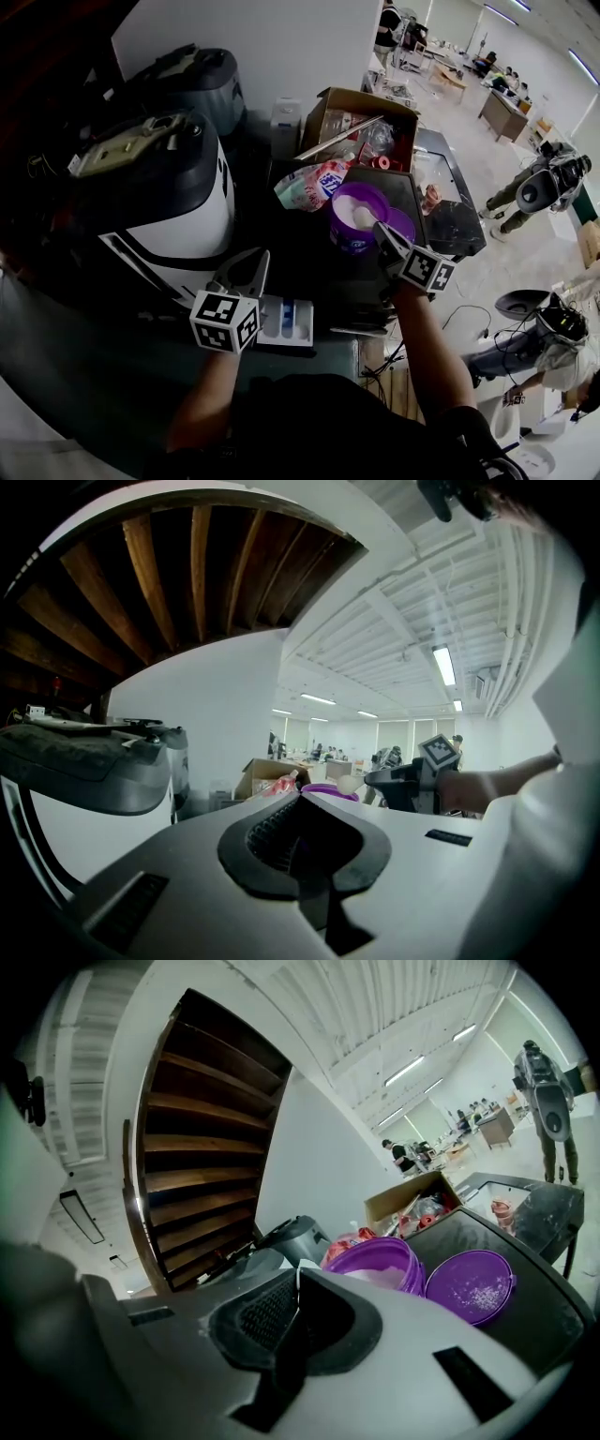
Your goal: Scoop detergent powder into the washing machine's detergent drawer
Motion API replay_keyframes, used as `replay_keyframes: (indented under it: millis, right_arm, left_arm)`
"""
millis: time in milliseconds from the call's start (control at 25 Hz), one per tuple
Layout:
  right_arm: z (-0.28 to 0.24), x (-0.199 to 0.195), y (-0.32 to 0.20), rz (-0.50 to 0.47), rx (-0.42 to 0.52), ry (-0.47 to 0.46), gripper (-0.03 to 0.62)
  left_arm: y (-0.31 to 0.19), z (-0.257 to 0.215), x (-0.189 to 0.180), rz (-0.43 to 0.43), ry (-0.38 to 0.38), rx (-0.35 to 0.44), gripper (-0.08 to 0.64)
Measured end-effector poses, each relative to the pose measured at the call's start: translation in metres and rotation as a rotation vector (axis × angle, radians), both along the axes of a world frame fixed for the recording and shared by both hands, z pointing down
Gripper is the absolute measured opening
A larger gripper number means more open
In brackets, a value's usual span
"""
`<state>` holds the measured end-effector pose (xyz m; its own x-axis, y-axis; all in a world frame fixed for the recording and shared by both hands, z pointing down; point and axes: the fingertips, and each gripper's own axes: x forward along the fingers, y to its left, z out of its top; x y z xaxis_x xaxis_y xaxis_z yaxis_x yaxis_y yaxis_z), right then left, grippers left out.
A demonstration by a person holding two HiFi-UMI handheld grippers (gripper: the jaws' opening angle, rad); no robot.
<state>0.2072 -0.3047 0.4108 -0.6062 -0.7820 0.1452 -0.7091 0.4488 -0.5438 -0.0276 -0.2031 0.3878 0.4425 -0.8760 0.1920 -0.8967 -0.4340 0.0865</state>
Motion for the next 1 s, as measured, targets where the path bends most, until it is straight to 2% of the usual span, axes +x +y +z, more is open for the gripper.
replay_keyframes:
  millis: [400,720,1000]
  right_arm:
    - [0.051,-0.003,-0.048,0.039,-0.170,0.119,0.020]
    - [0.057,-0.010,-0.055,0.003,-0.207,0.238,0.025]
    - [0.057,-0.005,-0.043,-0.021,-0.218,0.261,0.100]
  left_arm:
    - [-0.005,0.010,0.002,0.012,-0.014,-0.022,0.002]
    - [-0.007,0.026,0.011,0.036,-0.012,-0.068,0.002]
    - [-0.008,0.032,0.030,0.084,-0.012,-0.080,0.002]
